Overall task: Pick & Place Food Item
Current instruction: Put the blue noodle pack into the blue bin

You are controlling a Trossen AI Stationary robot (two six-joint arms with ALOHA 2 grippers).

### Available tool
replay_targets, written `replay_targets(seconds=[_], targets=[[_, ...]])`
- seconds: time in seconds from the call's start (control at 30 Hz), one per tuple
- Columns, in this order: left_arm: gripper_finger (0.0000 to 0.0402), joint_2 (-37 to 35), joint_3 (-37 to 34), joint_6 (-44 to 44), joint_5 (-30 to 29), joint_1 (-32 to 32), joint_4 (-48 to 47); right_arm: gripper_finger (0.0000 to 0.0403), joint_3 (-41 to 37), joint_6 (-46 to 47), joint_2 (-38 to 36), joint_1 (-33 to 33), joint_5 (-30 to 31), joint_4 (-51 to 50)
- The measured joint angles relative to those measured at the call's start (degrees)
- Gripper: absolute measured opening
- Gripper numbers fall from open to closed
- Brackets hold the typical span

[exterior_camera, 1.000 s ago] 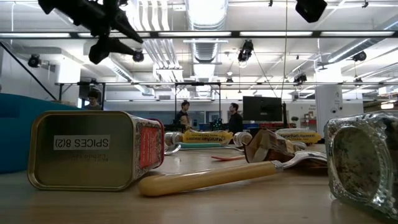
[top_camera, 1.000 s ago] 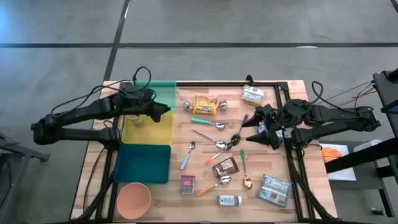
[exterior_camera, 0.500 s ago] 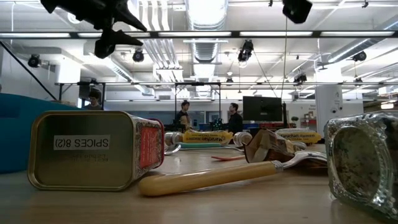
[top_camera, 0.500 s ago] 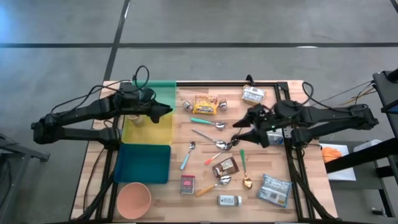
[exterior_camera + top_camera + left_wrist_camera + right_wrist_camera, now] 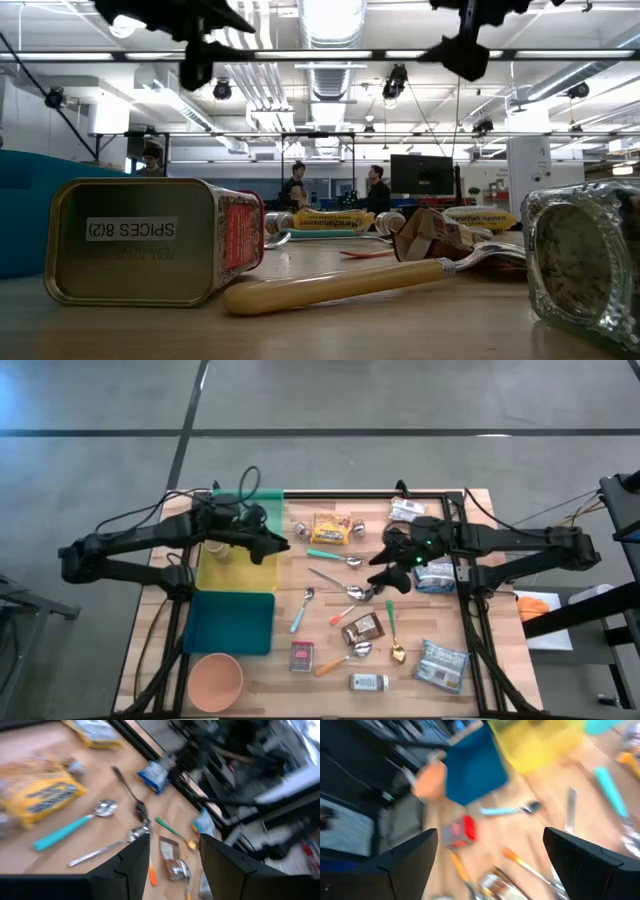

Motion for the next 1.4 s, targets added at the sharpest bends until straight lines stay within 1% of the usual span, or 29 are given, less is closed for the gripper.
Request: replay_targets(seconds=[0.07, 0.2, 0.3, 0.4, 0.63, 0.73, 0.83, 0.93, 1.03, 1.2, 1.4], targets=[[0.0178, 2.49, 1.73, 1.53, 1.86, -0.08, -0.17, 0.0359, 1.54, -4.12, 1.28, -1.29, 0.02, -6.14], [0.0178, 5.92, 3.99, 3.78, 2.21, -0.07, -1.43, 0.0359, 4.39, -13.05, 4.69, -3.59, 0.05, -17.35], [0.0178, 7.29, 4.46, 4.17, 2.37, -0.07, -2.1, 0.0359, 5.51, -20.19, 7.25, -4.17, 0.17, -20.69], [0.0178, 7.71, 4.6, 4.17, 2.42, -0.07, -2.95, 0.0359, 6.33, -21.25, 9.56, -4.06, 1.07, -22.48], [0.0178, 7.6, 4.6, 4.17, 2.41, -0.07, -6.06, 0.0359, 8.46, -19.45, 15.21, -4.1, 6.76, -28.35], [0.0178, 7.6, 4.6, 4.2, 2.42, -0.07, -6.16, 0.0359, 9.0, -16.71, 17.76, -4.08, 9.66, -31.14], [0.0178, 7.6, 4.6, 4.2, 2.42, -0.07, -6.14, 0.0359, 9.29, -12.13, 20.32, -4.13, 14.0, -34.83], [0.0178, 7.59, 4.6, 4.2, 2.42, -0.07, -6.14, 0.0359, 9.61, -4.28, 23.12, -4.08, 20.42, -39.18], [0.0178, 7.58, 4.6, 4.2, 2.42, -0.07, -6.14, 0.0359, 9.65, 2.55, 25.77, -4.39, 24.43, -42.98], [0.0178, 7.57, 4.6, 4.17, 2.42, -0.07, -6.16, 0.0359, 8.79, 7.73, 29.87, -4.45, 24.81, -44.26], [0.0178, 7.57, 4.6, 4.15, 2.4, -0.07, -6.42, 0.0359, 7.3, 8.81, 33.51, -4.45, 25.85, -44.79]])
